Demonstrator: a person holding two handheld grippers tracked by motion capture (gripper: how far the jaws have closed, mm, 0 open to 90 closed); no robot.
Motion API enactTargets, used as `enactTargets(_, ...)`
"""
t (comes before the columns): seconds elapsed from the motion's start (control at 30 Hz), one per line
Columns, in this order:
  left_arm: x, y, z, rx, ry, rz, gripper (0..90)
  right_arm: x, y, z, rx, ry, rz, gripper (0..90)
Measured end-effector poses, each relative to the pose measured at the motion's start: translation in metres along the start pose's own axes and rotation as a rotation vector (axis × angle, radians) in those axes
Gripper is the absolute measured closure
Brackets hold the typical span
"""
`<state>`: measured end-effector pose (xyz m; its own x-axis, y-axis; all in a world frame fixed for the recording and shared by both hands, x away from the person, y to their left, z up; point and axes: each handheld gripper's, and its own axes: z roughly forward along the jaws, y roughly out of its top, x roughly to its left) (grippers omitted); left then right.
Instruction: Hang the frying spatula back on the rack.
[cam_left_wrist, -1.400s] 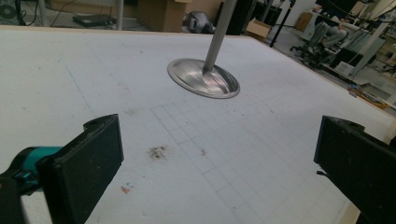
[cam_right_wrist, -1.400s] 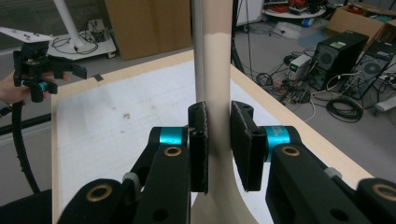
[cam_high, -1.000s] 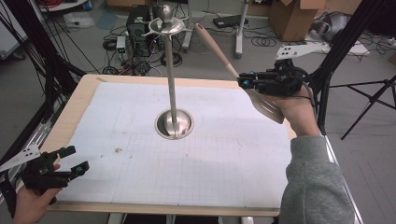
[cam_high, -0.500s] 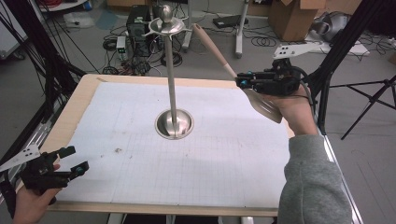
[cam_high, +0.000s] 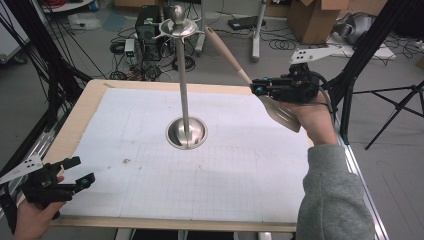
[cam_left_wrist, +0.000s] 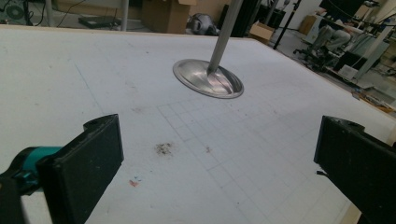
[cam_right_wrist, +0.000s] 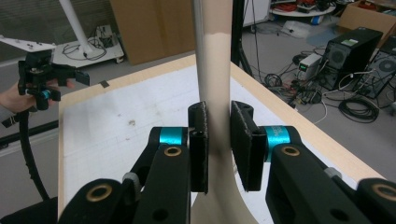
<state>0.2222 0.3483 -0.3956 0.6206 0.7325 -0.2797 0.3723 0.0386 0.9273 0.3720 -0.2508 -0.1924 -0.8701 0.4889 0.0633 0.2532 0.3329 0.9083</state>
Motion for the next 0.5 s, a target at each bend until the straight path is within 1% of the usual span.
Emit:
enactTargets(0.2, 0.000, 0.000, 0.000, 0.002, -0.001, 0.001, 1.8, 0.001, 0.000, 0.003, 0.001, 0.007, 0.001, 77.7)
enactTargets(0.5, 0.000, -0.001, 0.000, 0.006, 0.000, 0.001, 1.8, -0.001, -0.006, 0.011, -0.003, 0.023, 0.014, 77.7)
